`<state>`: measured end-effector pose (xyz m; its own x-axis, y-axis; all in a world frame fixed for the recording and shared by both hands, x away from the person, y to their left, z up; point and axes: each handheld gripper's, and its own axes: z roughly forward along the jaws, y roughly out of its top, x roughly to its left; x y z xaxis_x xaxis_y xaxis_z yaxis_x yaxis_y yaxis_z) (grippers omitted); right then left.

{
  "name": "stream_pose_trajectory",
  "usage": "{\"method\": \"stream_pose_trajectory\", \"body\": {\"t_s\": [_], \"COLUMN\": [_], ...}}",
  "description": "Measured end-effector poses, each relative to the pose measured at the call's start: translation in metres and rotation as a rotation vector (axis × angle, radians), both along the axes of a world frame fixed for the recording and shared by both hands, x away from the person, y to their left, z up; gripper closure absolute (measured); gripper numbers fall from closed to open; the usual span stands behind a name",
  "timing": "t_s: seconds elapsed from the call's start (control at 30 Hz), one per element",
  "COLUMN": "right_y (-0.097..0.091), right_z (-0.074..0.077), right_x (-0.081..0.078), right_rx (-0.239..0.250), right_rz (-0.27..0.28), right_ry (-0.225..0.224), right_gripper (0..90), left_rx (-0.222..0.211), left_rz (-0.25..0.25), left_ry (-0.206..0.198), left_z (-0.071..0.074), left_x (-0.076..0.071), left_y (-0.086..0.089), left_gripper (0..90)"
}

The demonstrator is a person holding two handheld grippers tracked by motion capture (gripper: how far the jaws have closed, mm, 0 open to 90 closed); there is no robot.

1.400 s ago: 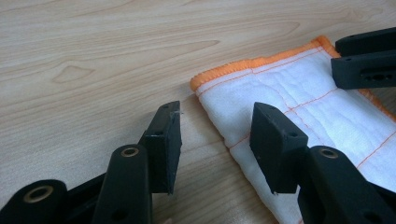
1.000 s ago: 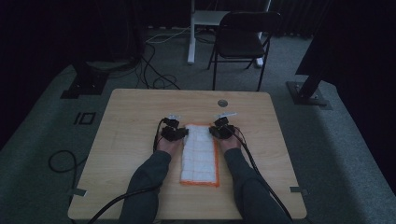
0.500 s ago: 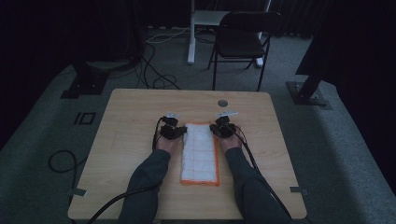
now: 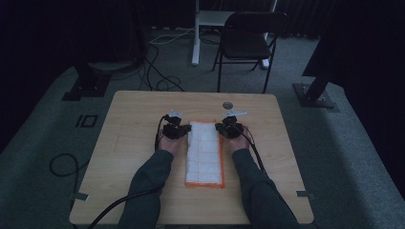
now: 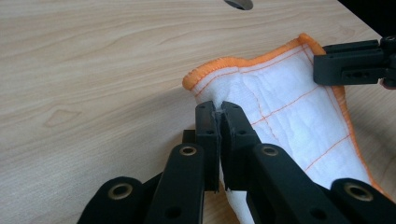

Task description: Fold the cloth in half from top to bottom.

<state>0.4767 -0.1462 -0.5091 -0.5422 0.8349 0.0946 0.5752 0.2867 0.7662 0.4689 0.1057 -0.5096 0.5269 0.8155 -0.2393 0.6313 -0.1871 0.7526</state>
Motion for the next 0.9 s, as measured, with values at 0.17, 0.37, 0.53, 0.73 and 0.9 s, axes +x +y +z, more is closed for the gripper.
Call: {"method": "stream_pose_trajectory", "body": {"t_s": [0.17, 0.37, 0.53, 0.73, 0.9], "right_y": [-0.002, -0.009, -0.009, -0.01, -0.009], "right_z": [0.006, 0.01, 0.015, 0.02, 0.023], "right_x": [-0.007, -0.018, -0.026, -0.036, -0.043], "right_rx": [0.003, 0.03, 0.027, 0.026, 0.024], "right_rz": [0.015, 0.033, 0.05, 0.072, 0.085], "right_ry": [-0.007, -0.013, -0.023, -0.032, -0.038], "right_gripper": [84.2, 84.0, 84.0, 84.0, 83.9], "left_rx": [0.004, -0.01, -0.011, -0.021, -0.027], "left_rz": [-0.021, -0.045, -0.055, -0.069, -0.076], "left_ry": [-0.025, -0.051, -0.06, -0.07, -0.078], "left_z": [0.008, 0.016, 0.018, 0.021, 0.024], "left_x": [-0.006, -0.017, -0.024, -0.034, -0.042], "left_y": [-0.001, 0.002, 0.004, 0.006, 0.008], "left_gripper": [87.4, 87.3, 87.2, 87.2, 87.1]}}
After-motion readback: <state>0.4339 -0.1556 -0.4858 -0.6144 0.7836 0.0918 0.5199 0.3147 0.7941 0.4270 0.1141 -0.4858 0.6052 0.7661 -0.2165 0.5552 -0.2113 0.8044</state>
